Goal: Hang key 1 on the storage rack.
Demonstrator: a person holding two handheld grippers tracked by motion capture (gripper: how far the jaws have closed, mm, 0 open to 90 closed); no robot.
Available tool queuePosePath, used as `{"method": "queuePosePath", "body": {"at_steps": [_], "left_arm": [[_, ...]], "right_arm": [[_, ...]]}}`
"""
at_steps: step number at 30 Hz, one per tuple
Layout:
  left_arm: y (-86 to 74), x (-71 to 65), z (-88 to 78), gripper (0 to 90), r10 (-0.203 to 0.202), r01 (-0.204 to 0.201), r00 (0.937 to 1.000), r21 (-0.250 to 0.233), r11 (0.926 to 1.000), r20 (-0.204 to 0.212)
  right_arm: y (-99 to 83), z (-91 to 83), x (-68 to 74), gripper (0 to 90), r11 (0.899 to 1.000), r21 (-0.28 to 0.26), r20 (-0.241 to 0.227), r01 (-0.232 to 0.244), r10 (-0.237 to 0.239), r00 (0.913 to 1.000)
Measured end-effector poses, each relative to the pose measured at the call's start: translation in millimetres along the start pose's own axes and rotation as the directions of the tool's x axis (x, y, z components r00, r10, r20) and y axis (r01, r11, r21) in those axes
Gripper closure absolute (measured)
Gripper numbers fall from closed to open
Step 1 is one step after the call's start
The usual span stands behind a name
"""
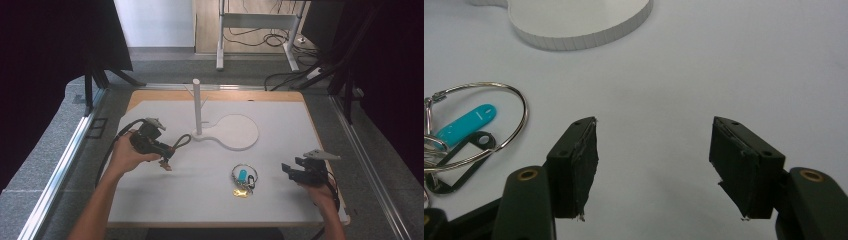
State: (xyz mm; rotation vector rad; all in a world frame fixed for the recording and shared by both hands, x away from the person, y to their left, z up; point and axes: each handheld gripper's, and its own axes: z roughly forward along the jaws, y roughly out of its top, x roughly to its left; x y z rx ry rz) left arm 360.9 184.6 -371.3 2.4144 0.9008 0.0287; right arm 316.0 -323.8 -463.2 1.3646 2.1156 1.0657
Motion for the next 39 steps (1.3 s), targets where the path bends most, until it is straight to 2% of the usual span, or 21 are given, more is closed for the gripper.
{"method": "queuePosePath", "body": {"at_steps": [5, 9, 20, 32, 39], "left_arm": [[4.4, 2.2, -5.1, 66.8, -0.006, 0.006, 0.9999, -0.018, 0.9998, -0.01], [7.7, 4.2, -9.2, 66.8, -0.002, 0.002, 1.0, -0.031, 0.9995, -0.003], [12.9, 11.9, -14.1, 66.8, -0.027, 0.028, 0.9996, -0.058, 0.998, 0.006], [24.0, 18.1, -22.5, 66.8, -0.016, 0.016, 0.9998, -0.06, 0.9981, -0.006], [28.4, 24.7, -26.4, 66.8, -0.026, 0.025, 0.9997, -0.06, 0.9979, -0.004]], "right_arm": [[-0.4, 0.3, -0.9, 36.1, 1.0, 0.003, 0.002, -0.004, 0.004, 1.0], [-0.7, 0.6, -1.3, 36.0, 1.0, 0.004, 0.003, -0.001, 0.001, 1.0], [-1.2, 1.5, -2.0, 36.0, 1.0, 0.01, 0.004, -0.002, 0.002, 1.0], [-2.0, 2.7, -2.3, 36.0, 1.0, 0.016, 0.007, -0.002, 0.002, 1.0], [-2.8, 2.8, -4.1, 35.9, 1.0, 0.017, 0.009, -0.005, 0.005, 0.9999]]}}
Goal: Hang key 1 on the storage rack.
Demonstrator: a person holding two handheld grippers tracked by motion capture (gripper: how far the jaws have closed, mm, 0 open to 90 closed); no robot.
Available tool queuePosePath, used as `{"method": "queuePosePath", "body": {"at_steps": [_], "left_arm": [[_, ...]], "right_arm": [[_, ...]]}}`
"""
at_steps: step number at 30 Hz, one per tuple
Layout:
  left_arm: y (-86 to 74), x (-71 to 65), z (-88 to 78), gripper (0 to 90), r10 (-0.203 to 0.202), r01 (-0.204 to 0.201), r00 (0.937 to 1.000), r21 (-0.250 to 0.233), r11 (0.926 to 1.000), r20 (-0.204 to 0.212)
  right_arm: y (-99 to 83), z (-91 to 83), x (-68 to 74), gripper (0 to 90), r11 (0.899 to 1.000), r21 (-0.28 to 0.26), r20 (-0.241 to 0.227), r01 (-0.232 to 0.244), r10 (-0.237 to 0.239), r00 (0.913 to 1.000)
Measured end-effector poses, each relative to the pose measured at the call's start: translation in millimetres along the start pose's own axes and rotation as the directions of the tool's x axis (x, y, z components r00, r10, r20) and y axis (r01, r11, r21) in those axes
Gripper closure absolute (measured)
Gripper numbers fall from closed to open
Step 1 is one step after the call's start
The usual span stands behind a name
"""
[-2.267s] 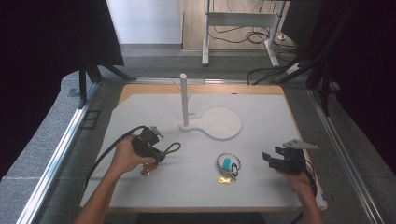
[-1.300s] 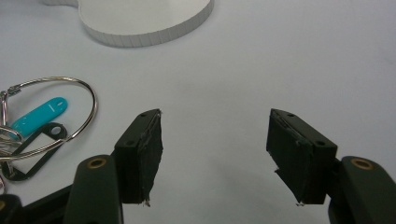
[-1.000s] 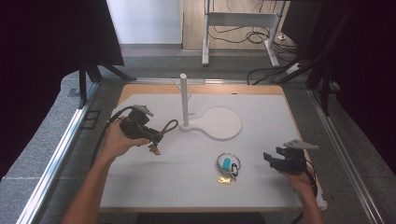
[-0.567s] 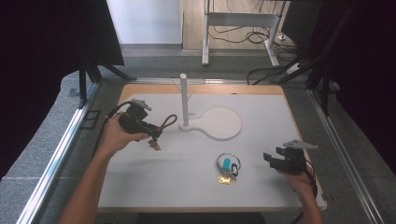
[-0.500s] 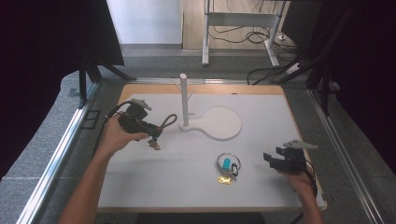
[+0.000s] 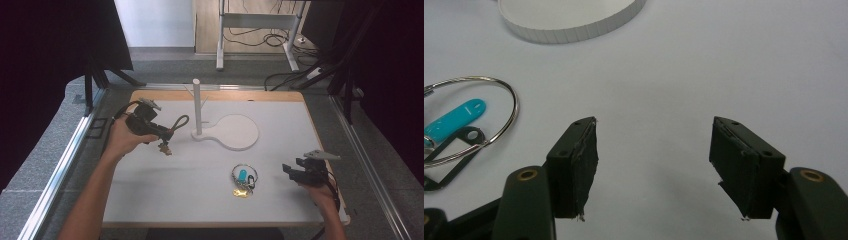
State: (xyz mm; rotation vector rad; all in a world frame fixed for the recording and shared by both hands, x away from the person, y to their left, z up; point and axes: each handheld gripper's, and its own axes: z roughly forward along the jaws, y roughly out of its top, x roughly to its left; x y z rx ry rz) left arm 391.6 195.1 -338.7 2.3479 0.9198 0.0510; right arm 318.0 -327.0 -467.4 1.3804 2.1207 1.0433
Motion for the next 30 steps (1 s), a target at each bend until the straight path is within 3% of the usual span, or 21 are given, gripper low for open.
{"method": "queuePosePath", "body": {"at_steps": [30], "left_arm": [[26.6, 17.5, -13.9, 66.8, -0.024, 0.023, 0.9995, -0.024, 0.9994, -0.022]], "right_arm": [[-0.8, 0.7, -1.8, 35.8, 1.0, 0.011, 0.005, -0.004, 0.004, 1.0]]}}
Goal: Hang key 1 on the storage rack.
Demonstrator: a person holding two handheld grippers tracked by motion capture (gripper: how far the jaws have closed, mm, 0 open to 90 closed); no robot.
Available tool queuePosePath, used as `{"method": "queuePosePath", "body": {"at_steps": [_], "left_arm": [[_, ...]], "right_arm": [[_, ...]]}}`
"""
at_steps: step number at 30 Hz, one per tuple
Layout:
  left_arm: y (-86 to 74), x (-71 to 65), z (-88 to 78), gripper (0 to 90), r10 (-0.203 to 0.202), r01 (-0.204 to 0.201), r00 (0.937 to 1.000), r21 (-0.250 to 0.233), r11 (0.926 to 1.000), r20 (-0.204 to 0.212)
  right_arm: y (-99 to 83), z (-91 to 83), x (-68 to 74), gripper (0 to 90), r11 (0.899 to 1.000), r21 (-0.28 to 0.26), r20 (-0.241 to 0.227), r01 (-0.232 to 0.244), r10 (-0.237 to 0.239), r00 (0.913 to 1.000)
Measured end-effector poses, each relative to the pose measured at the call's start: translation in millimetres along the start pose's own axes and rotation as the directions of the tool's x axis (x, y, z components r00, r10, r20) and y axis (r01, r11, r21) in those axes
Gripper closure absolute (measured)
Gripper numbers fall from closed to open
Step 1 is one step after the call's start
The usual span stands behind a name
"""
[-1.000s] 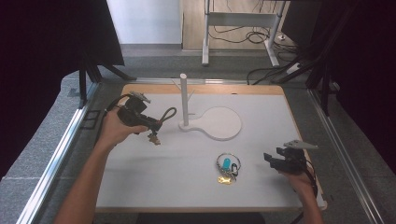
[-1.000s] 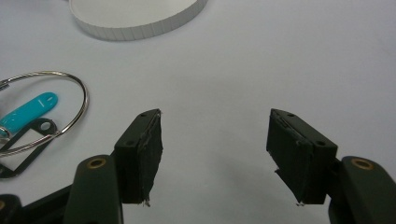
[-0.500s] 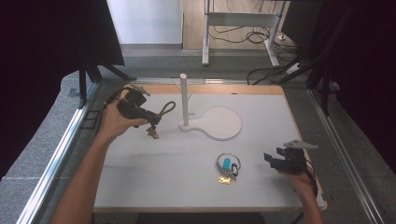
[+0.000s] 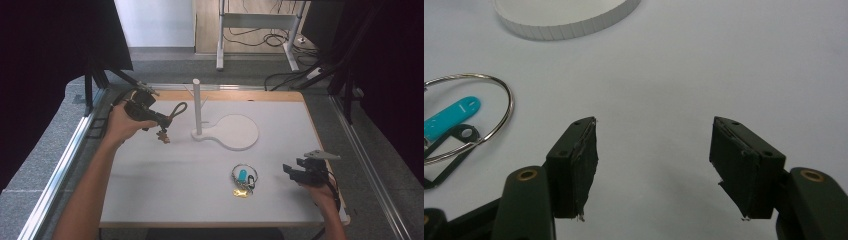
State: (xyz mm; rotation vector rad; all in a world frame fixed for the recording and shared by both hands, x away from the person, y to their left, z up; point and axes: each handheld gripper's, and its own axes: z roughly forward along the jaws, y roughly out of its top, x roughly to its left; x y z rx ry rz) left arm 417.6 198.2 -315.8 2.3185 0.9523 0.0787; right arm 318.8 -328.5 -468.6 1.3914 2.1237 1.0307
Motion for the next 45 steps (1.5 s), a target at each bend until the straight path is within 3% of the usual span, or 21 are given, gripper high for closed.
{"method": "queuePosePath", "body": {"at_steps": [24, 45], "left_arm": [[20.0, 8.9, -2.2, 66.8, -0.007, 0.007, 0.9999, 0.007, 0.9999, -0.009], [27.9, 23.0, -2.9, 66.8, -0.043, 0.043, 0.9991, -0.006, 0.999, -0.003]], "right_arm": [[-0.7, -0.2, -2.0, 35.8, 1.0, 0.003, 0.0, -0.008, 0.008, 1.0], [-1.2, 1.0, -1.5, 35.8, 1.0, 0.01, 0.003, -0.007, 0.007, 1.0]]}}
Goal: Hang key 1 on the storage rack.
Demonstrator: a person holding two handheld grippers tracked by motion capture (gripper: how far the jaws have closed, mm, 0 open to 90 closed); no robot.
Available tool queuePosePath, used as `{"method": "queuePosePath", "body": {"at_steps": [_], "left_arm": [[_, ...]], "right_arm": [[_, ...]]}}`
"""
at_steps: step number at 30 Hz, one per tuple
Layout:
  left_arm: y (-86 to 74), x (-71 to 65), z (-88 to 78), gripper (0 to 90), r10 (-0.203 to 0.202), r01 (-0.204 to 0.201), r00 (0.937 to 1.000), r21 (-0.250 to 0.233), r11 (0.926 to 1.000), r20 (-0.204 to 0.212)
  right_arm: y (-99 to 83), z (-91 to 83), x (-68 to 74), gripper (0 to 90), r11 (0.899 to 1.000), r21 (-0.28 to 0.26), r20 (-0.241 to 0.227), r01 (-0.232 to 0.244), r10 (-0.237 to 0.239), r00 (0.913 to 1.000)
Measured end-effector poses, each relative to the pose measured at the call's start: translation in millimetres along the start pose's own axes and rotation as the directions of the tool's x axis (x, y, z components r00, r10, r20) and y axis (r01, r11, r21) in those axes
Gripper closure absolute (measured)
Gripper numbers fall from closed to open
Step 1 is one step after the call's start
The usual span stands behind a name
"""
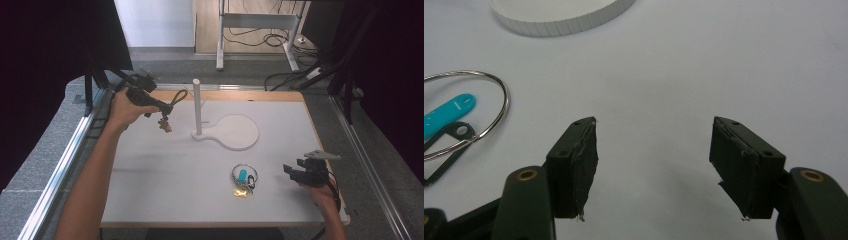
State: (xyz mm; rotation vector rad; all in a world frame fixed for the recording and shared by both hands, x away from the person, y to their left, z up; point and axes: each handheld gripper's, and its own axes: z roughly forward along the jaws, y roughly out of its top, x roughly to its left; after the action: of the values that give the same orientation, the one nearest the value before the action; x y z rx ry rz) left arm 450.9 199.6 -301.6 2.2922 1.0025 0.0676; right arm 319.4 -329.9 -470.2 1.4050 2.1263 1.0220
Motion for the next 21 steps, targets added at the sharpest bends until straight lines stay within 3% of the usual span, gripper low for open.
{"method": "queuePosePath", "body": {"at_steps": [21], "left_arm": [[22.4, 15.2, 7.6, 66.8, -0.026, 0.026, 0.9996, -0.004, 0.9997, 0.009]], "right_arm": [[-0.6, 2.2, -0.2, 35.8, 1.0, 0.006, -0.001, 0.006, -0.006, 1.0]]}}
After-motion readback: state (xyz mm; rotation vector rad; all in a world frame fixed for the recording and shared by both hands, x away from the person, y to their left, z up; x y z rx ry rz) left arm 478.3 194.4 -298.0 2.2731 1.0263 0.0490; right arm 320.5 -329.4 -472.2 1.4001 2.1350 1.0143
